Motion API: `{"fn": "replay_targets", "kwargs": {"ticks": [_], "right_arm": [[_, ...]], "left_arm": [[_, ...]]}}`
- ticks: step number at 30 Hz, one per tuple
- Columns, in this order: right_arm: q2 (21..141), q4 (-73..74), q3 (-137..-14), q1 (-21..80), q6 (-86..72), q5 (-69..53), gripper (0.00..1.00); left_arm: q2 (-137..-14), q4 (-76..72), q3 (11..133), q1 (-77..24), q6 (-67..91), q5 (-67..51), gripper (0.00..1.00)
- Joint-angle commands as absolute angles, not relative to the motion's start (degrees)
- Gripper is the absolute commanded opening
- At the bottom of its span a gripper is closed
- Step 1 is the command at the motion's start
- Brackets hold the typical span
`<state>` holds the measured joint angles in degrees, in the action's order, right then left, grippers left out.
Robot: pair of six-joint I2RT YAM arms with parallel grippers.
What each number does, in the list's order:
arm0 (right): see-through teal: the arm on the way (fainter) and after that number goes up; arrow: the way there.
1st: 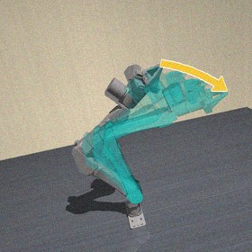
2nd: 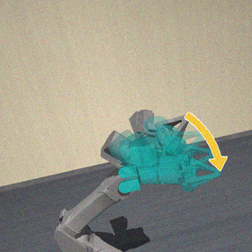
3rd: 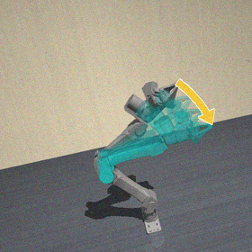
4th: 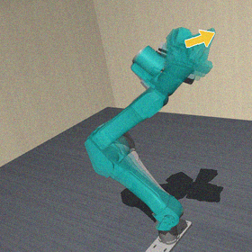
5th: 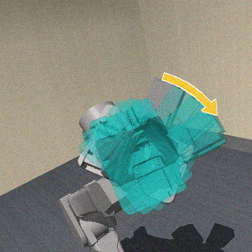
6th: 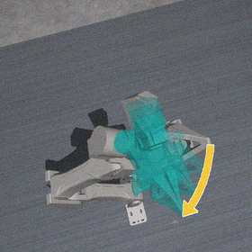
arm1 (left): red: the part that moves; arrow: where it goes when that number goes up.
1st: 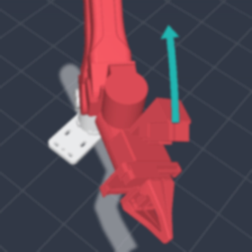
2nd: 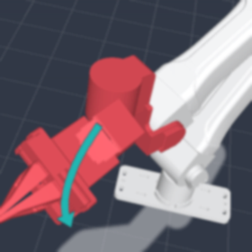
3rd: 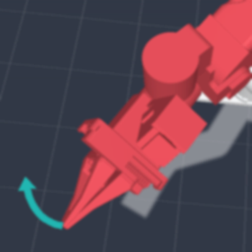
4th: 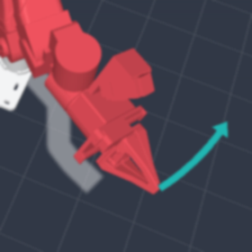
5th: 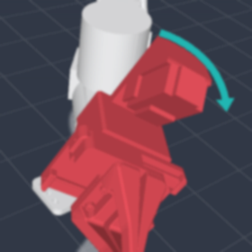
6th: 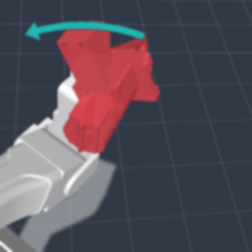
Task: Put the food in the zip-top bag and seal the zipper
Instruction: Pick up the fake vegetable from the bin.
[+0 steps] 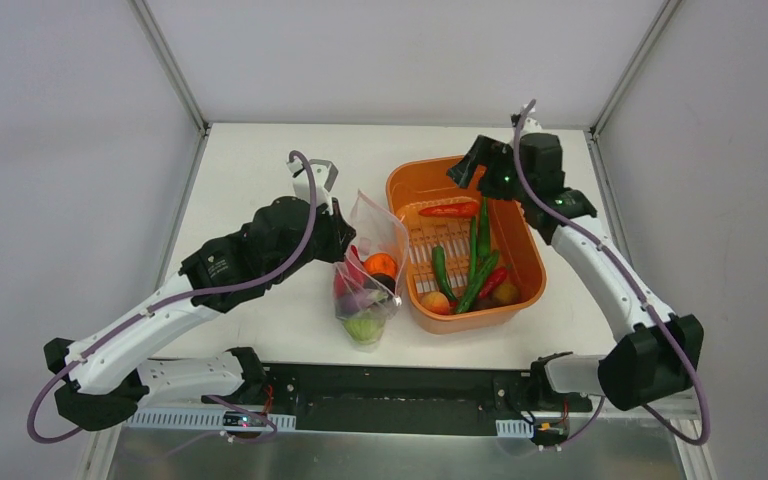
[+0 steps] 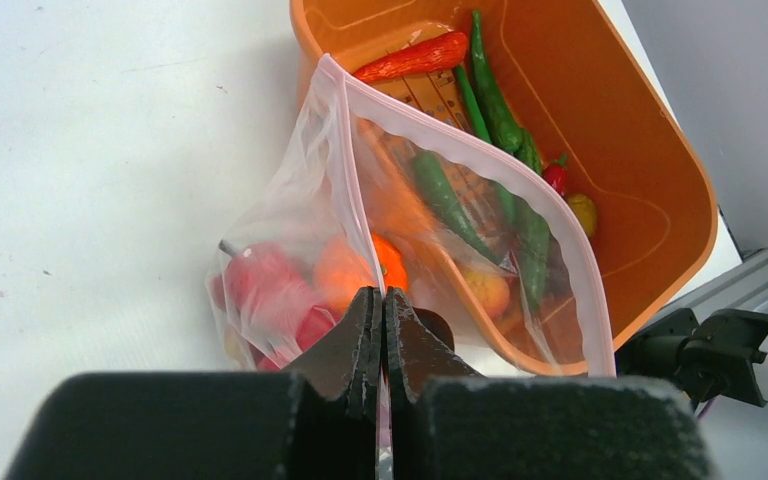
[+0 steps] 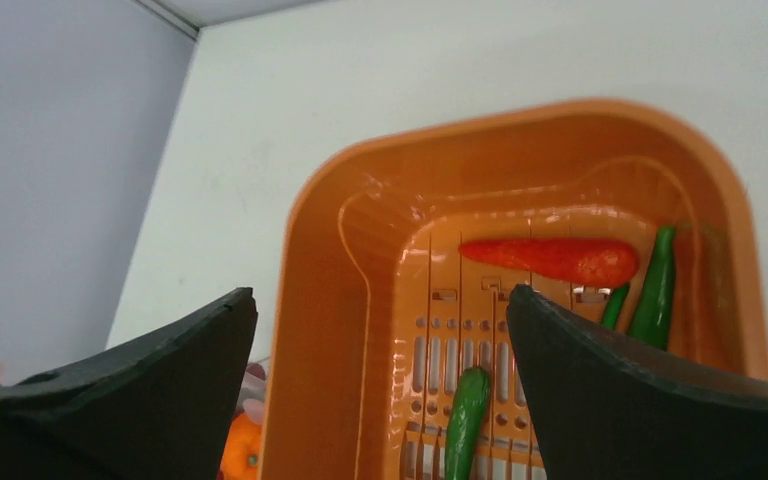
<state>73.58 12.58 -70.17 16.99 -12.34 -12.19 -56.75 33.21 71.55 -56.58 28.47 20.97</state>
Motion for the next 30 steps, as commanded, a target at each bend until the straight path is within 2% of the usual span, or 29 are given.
{"fn": "replay_targets", "kwargs": {"ticks": [1,6,9,10,13,16,21,30], "right_arm": [[76.45,6.69,-63.86,21.13,-22.89,3.08,0.84],[82.58,-3.42,-59.34,24.60,-33.83,12.53,0.77],[87.84,-1.09,-61.95,24.76,-40.86,16.48,0.64],[89.40,0.56,-63.25,25.00,-42.71,18.56,0.63],[92.94,3.61,-64.79,26.10,-48.90,22.67,0.67],[93.94,2.52,-63.28,27.53,-54.76,28.54,0.63],[96.64,7.46,-65.56,27.90,-60.33,36.74,0.63],[104.43,11.48,-70.34,27.74,-67.97,40.44,0.57]], "left_arm": [[-56.76,30.77,74.06,-56.08,26.73,19.67,0.00],[-57.49,31.24,75.06,-55.58,26.43,18.28,0.00],[-57.36,31.20,75.06,-55.46,26.46,17.76,0.00],[-57.31,31.20,75.06,-55.41,26.46,17.75,0.00],[-56.92,31.10,74.97,-55.16,26.21,17.76,0.00],[-56.44,31.27,74.91,-54.83,25.95,17.75,0.00],[-55.76,31.71,74.67,-54.18,25.75,17.67,0.00],[-55.12,31.61,73.70,-53.51,26.23,17.49,0.00]]}}
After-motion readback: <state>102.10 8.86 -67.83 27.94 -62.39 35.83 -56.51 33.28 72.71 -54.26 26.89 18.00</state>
